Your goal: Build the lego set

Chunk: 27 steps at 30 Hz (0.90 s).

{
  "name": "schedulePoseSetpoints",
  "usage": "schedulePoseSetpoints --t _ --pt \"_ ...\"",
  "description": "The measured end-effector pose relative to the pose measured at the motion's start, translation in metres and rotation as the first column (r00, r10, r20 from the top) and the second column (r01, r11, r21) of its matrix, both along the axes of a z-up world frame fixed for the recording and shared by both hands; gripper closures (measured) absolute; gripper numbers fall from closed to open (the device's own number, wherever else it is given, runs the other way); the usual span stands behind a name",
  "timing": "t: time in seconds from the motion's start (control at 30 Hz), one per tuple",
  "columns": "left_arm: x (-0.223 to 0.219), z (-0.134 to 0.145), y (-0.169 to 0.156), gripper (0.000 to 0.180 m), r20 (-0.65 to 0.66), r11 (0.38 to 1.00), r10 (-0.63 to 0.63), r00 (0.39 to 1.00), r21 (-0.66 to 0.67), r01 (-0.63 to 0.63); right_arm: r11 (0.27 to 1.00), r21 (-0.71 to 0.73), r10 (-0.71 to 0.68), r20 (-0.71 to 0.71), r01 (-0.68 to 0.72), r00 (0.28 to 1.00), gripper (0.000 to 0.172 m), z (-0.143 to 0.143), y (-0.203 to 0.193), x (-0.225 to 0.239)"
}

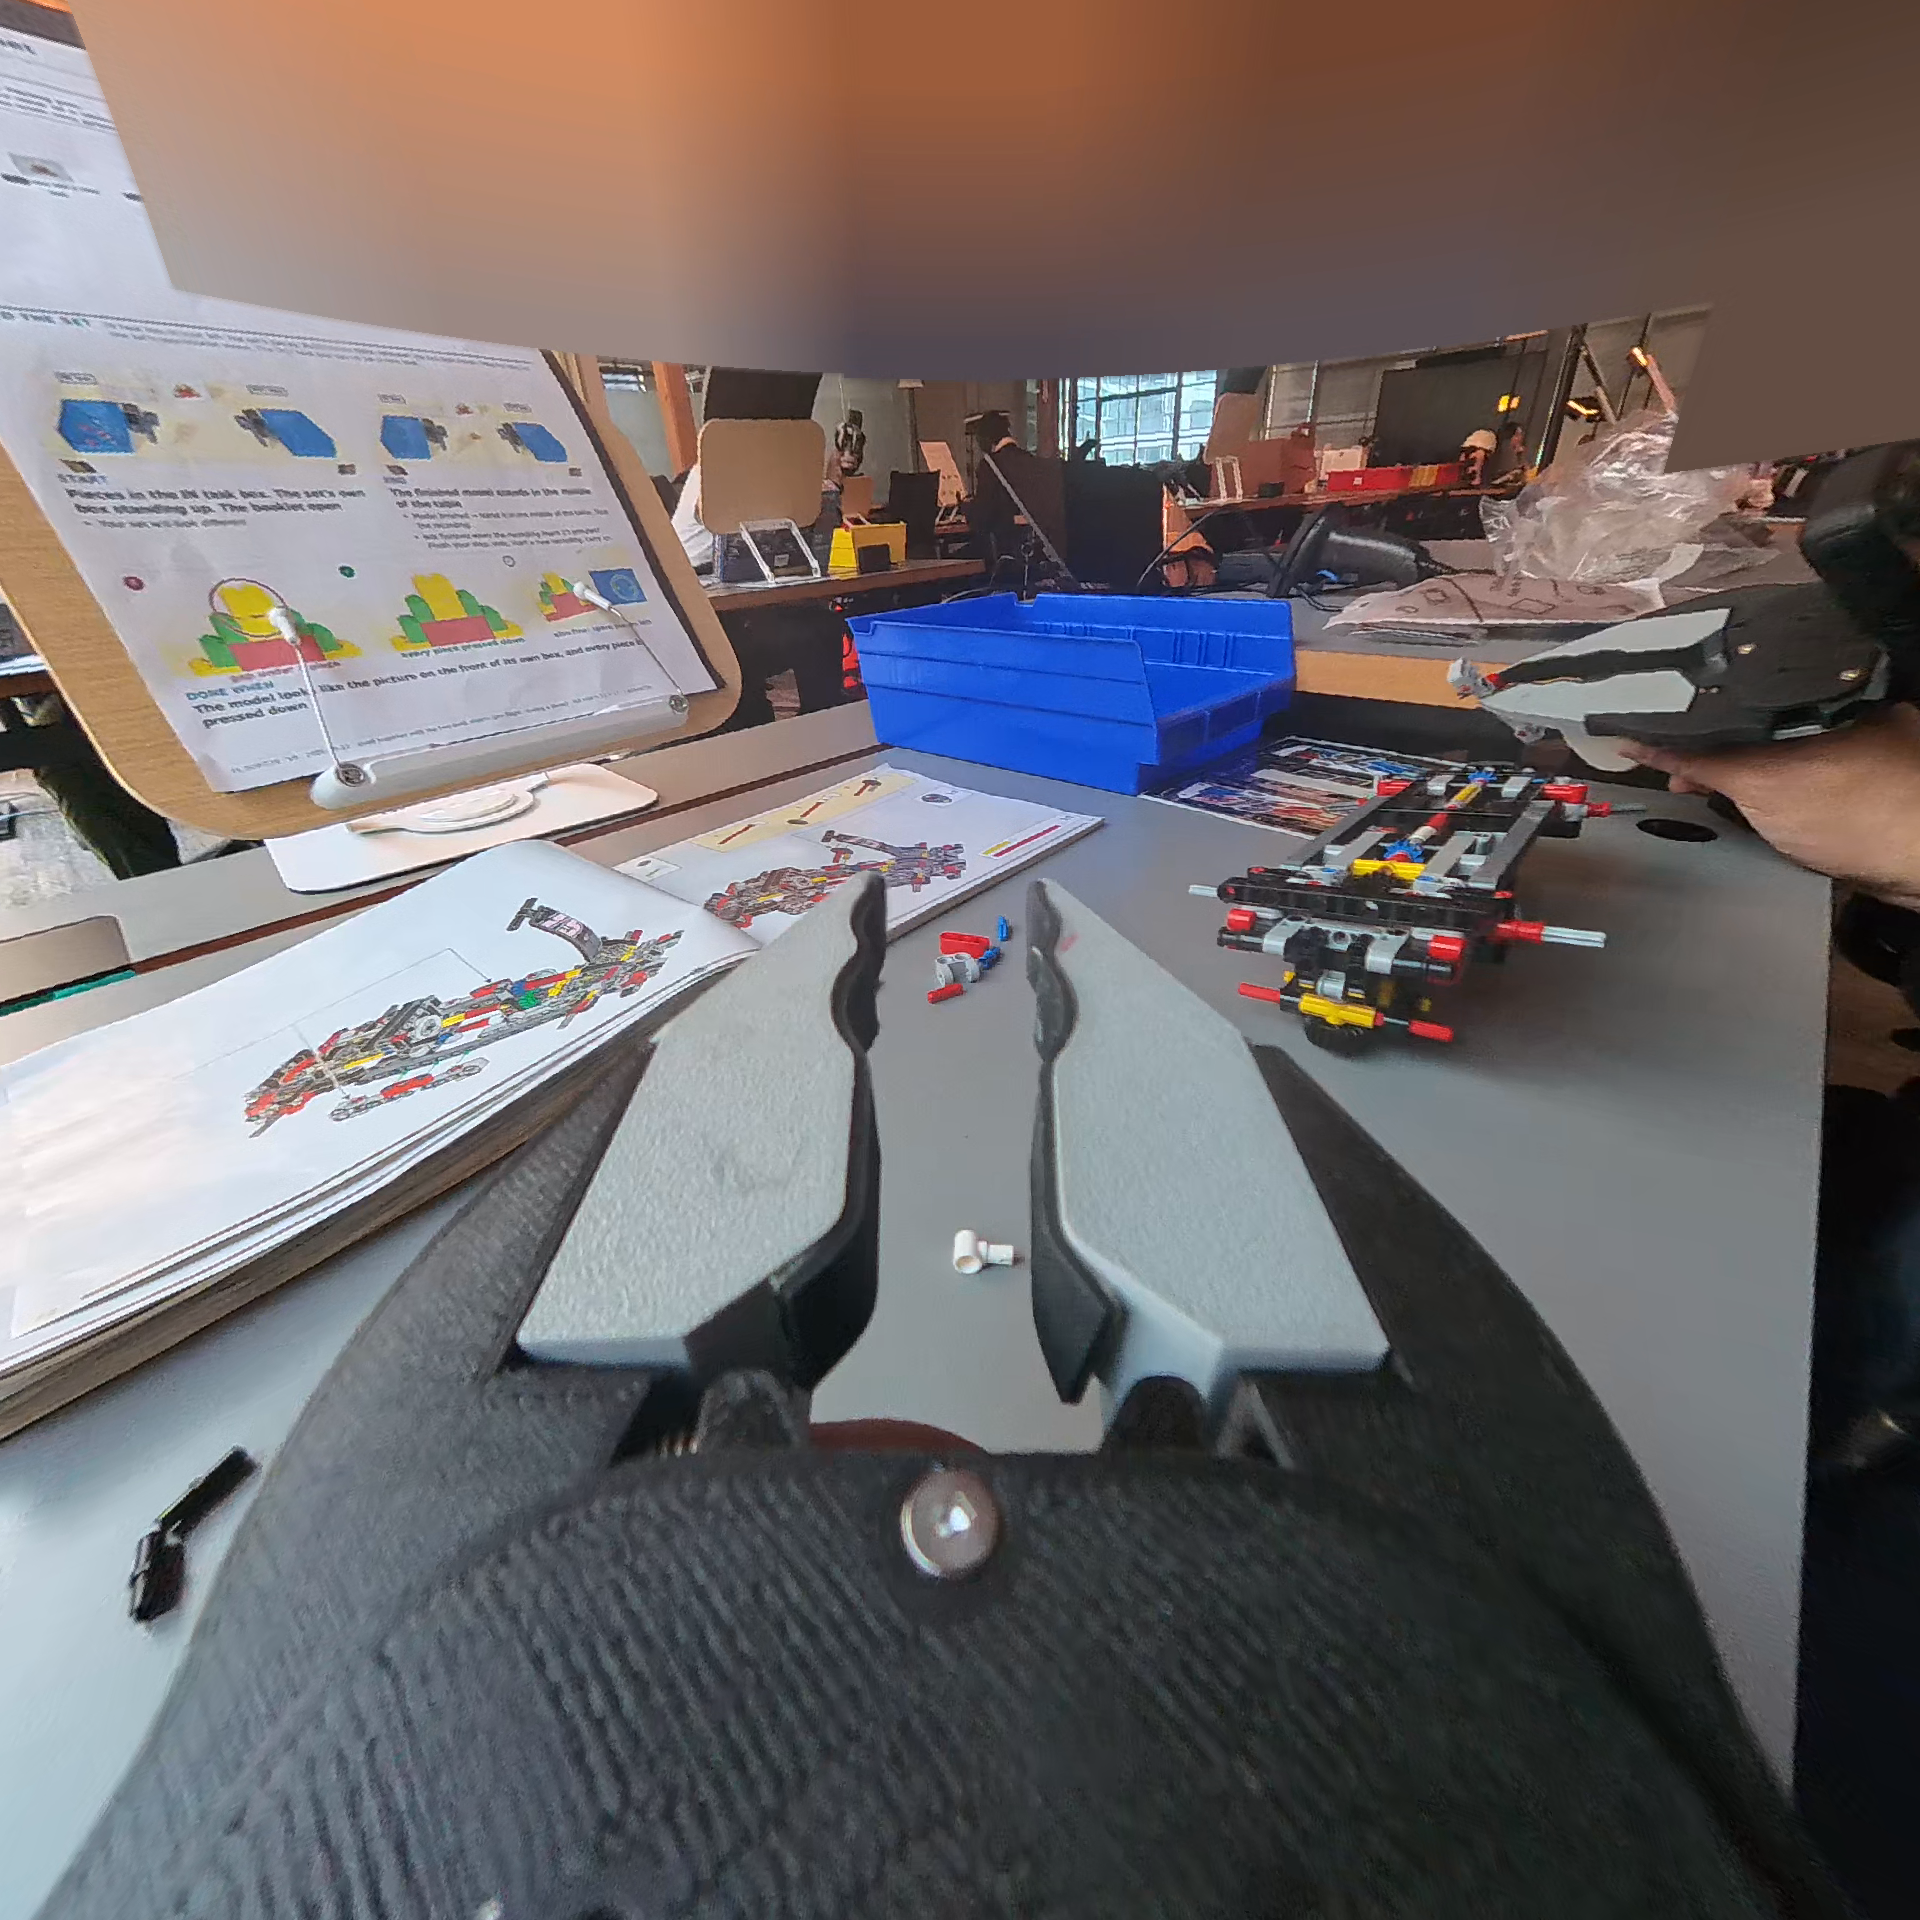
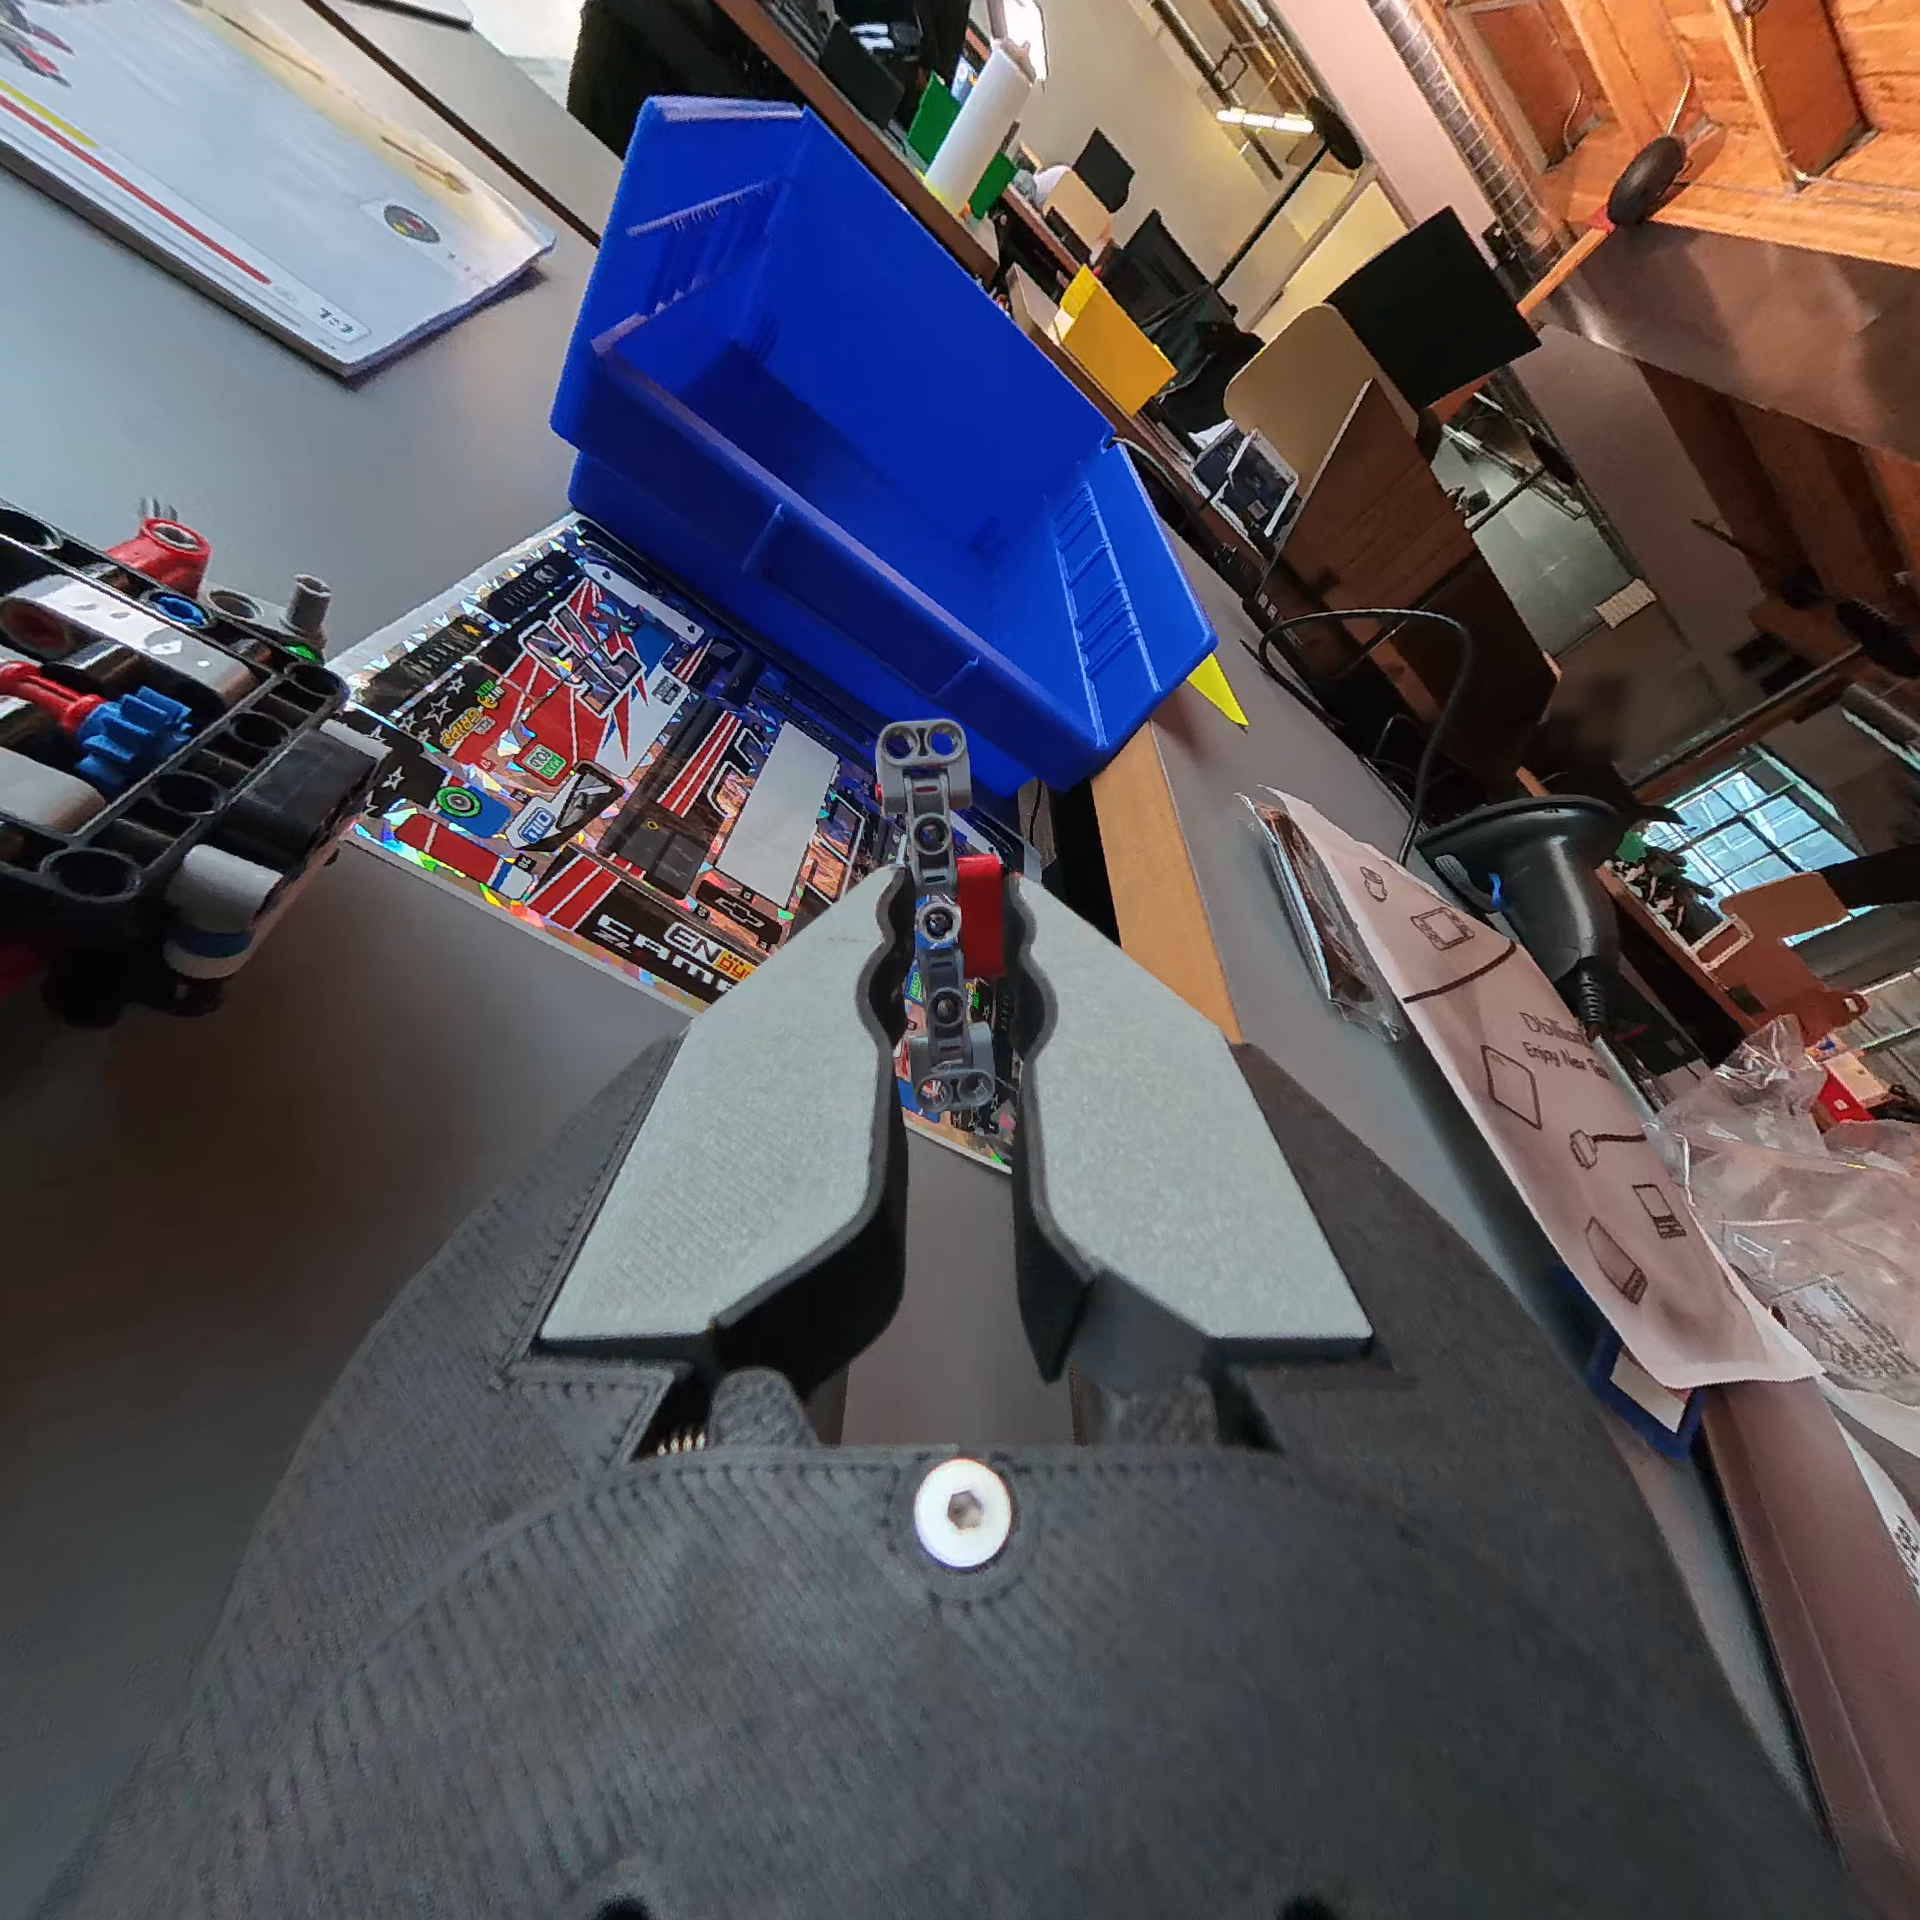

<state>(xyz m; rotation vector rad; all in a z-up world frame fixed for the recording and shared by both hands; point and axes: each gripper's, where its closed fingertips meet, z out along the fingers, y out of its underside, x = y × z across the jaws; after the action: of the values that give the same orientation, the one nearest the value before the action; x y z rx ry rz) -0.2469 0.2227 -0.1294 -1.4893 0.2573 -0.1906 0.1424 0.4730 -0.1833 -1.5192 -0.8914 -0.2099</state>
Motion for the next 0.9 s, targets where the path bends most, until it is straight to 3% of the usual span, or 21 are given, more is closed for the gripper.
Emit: schedulePoseSetpoints --t 0.53,0.63,0.9 --pt "-0.01 -0.002 0.001 0.158 -0.003 0.998 0.066 0.998 -0.016 -0.066 1.0 0.006 0.011 0.016 -0.012 1.0 0.159 -0.001 -0.002 -0.003" --pt "-0.023 -0.002 0.002 0.158 0.045 0.993 0.115 0.992 -0.027 -0.114 1.0 -0.005 -0.005 0.036 0.005 0.999 0.159 -0.004 0.001 -0.002" --pt "-0.032 -0.003 0.005 0.158 0.14 0.994 0.094 0.986 -0.062 -0.086 0.997 -0.046 -0.064 0.096 0.069 0.993 0.159 -0.015 0.009 0.003"
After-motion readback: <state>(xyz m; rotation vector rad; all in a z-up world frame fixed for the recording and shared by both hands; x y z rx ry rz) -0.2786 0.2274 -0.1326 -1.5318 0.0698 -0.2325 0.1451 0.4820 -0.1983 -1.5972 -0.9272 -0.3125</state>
